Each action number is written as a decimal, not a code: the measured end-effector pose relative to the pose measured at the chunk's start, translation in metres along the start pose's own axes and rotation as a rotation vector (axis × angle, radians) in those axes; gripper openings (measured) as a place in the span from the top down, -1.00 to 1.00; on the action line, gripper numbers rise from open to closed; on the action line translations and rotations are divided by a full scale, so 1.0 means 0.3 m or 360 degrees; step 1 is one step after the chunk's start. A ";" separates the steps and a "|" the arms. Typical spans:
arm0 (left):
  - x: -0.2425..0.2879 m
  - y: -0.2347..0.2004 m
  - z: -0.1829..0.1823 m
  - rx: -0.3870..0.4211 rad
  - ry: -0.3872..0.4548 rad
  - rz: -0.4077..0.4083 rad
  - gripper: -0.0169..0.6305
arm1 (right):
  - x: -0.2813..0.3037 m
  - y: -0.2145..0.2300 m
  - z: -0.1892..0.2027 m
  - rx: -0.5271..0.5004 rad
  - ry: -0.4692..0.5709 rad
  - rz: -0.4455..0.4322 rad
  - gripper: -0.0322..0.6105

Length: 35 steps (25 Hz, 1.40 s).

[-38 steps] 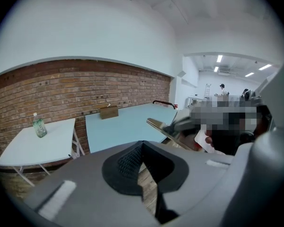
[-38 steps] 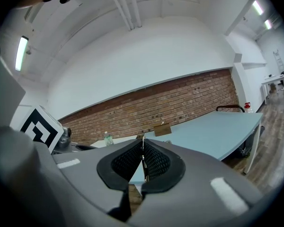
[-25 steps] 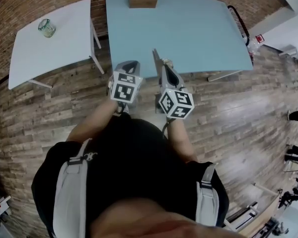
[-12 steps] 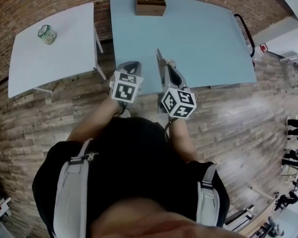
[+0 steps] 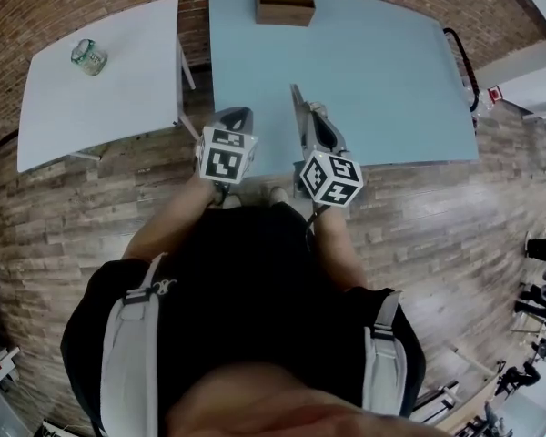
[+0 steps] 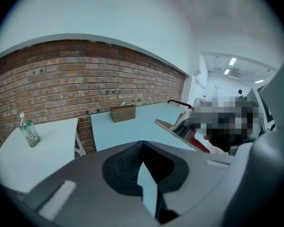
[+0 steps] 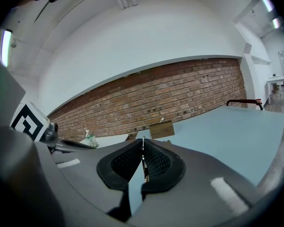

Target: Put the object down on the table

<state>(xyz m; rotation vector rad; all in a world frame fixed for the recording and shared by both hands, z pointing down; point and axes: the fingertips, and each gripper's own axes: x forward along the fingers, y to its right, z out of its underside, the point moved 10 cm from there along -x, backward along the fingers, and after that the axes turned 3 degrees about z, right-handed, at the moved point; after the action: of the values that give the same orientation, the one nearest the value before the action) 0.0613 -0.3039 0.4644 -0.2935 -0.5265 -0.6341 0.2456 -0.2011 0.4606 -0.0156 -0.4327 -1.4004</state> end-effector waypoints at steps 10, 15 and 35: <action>0.074 0.042 -0.035 -0.0091 -0.0010 -0.0090 0.95 | 0.172 0.183 0.035 0.0053 -0.0143 -0.0062 0.82; 0.105 0.057 -0.029 -0.0127 -0.0031 -0.0125 0.95 | 0.276 0.247 0.053 0.0066 -0.0177 -0.0055 0.82; 0.106 0.043 -0.013 -0.0180 -0.0130 -0.0297 0.95 | 0.486 0.295 0.282 0.0034 -0.0448 -0.0105 0.83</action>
<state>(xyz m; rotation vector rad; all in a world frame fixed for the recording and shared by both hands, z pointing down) 0.0926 -0.3110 0.4772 -0.3811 -0.6021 -0.8369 0.3211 -0.3007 0.6040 -0.1843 -0.6870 -1.4641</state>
